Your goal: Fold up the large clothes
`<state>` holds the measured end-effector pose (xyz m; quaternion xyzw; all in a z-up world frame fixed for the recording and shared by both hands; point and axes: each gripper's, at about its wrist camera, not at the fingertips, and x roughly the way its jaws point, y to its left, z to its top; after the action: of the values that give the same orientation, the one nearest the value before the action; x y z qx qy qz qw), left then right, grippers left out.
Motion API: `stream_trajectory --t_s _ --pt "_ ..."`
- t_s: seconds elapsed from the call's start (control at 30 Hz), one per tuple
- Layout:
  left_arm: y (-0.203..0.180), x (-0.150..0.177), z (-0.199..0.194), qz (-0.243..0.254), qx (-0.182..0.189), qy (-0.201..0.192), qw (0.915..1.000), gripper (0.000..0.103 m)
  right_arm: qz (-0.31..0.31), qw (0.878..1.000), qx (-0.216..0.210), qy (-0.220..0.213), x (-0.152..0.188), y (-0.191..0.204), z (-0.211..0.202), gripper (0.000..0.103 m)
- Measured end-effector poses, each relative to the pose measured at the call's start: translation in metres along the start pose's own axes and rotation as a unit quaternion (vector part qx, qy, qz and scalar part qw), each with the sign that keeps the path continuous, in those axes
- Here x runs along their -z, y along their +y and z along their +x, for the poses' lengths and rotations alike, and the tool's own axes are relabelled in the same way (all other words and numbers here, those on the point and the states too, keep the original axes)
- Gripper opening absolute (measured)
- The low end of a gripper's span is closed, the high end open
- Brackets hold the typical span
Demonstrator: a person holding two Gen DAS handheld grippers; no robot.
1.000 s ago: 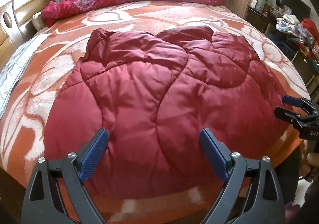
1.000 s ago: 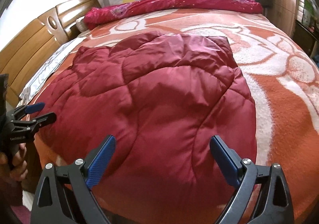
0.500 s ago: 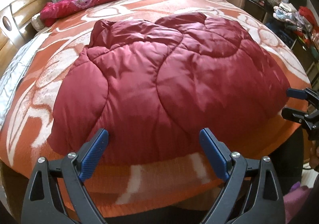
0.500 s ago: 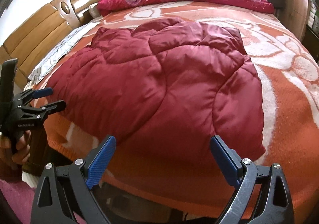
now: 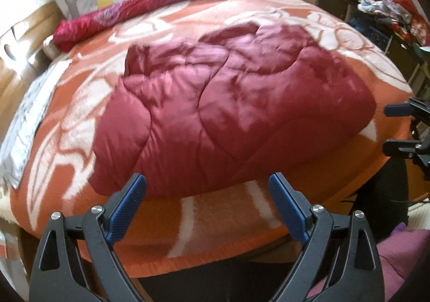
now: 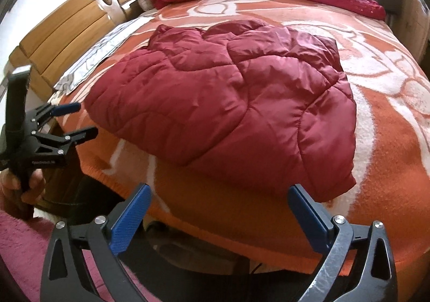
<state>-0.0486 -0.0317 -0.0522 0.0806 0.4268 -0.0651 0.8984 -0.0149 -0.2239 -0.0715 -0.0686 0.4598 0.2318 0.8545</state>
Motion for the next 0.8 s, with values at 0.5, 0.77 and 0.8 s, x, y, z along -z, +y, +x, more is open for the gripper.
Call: stream_trajectory --t_s 0.5,0.77,0.8 --pt "-0.001 -0.019 0.012 -0.014 0.001 0.007 0.9999 0.099 0.012 1.000 0.014 0.002 -0.018 -0.006 0.009 0.103" --pt "0.004 -0.027 0.038 -0.042 -0.004 0.024 0.9988 0.099 0.012 1.000 0.016 0.013 -0.029 -0.003 0.031 0.103" --pt "0.004 -0.029 0.039 -0.042 -0.005 0.024 0.9988 0.099 0.012 1.000 0.016 0.014 -0.030 -0.003 0.033 0.103"
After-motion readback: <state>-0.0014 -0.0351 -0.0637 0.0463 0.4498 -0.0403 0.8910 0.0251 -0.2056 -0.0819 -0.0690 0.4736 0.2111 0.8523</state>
